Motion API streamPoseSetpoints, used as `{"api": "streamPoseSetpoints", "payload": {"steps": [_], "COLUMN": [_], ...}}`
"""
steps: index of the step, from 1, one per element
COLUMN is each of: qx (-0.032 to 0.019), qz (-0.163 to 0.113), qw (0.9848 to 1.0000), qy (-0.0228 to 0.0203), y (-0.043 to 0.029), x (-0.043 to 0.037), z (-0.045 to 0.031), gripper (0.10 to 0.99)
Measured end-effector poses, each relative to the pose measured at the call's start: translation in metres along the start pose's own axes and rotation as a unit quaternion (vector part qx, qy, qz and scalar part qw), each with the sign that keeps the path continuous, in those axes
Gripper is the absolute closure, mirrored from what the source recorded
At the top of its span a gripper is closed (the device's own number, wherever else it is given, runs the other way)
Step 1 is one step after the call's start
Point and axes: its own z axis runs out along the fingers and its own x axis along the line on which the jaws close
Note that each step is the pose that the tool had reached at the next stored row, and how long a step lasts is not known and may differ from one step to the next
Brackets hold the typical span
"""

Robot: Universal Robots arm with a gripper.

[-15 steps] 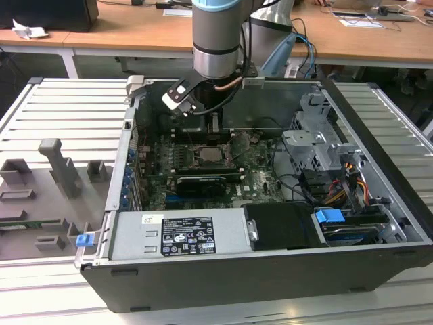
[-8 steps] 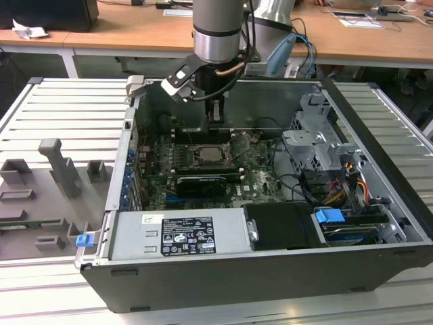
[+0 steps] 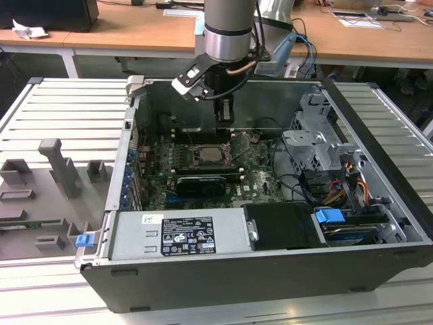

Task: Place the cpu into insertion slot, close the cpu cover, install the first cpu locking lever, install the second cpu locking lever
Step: 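Close the cpu cover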

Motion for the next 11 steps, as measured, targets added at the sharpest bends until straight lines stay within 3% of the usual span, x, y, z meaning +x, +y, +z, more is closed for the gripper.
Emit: {"api": "streamPoseSetpoints", "payload": {"steps": [4, 7, 11], "qx": [0.0000, 0.0000, 0.0000], "qz": [0.000, 0.000, 0.000], "qw": [1.0000, 1.0000, 1.0000], "qy": [0.0000, 0.0000, 0.0000], "y": [0.0098, 0.0112, 0.0188], "x": [0.0001, 0.0004, 0.0004], "z": [-0.0001, -0.0126, -0.0124], "gripper": [0.980, 0.980, 0.980]}}
